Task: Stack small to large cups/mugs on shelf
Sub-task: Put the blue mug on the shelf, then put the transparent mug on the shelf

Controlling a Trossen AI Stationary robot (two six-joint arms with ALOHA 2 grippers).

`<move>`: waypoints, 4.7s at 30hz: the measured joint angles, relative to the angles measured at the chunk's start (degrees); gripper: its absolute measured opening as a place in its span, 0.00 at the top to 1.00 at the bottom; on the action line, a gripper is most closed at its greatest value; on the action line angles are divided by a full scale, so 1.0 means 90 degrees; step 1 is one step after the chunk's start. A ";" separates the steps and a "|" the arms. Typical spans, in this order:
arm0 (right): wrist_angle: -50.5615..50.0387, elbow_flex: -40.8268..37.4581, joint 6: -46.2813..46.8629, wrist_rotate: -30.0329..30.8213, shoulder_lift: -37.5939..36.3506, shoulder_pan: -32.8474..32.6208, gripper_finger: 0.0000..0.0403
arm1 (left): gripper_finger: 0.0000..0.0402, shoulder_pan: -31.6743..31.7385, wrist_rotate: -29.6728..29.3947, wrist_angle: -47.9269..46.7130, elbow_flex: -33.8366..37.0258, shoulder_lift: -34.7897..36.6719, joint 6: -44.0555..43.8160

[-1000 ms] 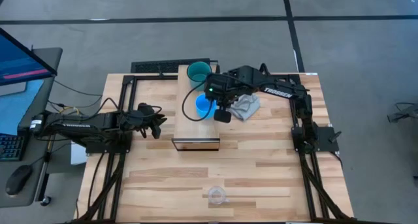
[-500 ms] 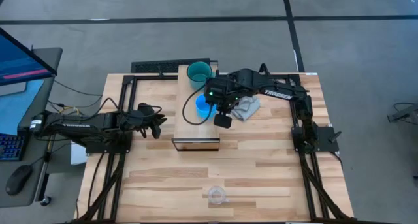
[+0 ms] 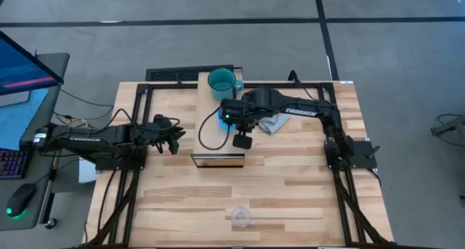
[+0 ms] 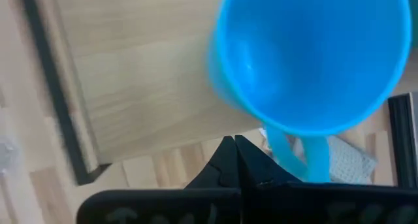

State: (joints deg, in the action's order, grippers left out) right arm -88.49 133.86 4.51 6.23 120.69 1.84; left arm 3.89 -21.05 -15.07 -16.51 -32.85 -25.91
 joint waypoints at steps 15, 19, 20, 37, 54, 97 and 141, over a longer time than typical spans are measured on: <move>0.0244 -0.0015 -0.0129 0.0203 0.0072 0.0314 1.00 | 0.77 0.0001 0.0033 -0.0005 0.0000 -0.0001 0.0022; 0.0282 -0.0015 -0.0215 0.0203 0.0072 0.0352 1.00 | 0.77 0.0001 0.0033 -0.0008 0.0000 0.0000 0.0022; 0.0299 -0.0015 -0.0220 0.0202 0.0072 0.0355 1.00 | 0.77 0.0000 0.0033 -0.0008 0.0000 -0.0001 0.0022; 0.0782 -0.0015 -0.0475 -0.0008 0.0074 0.0438 1.00 | 0.77 0.0001 0.0031 -0.0008 0.0000 0.0001 0.0015; 0.0954 -0.0007 -0.0502 -0.0019 0.0183 0.0486 1.00 | 0.77 0.0001 0.0031 -0.0008 0.0000 -0.0001 -0.0019; 0.0658 -0.0023 -0.0207 0.0345 -0.1689 -0.0209 1.00 | 0.77 -0.0004 0.0483 0.0085 0.0000 0.1160 0.0164; 1.0353 -1.0647 0.2121 -0.0020 -0.6551 -0.3079 0.99 | 0.77 -0.0009 0.1474 -0.0619 -0.0002 0.3155 -0.0257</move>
State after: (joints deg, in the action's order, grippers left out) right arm 4.68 38.04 23.59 6.04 61.73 -25.87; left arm 3.81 -7.79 -20.64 -16.53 -4.45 -28.22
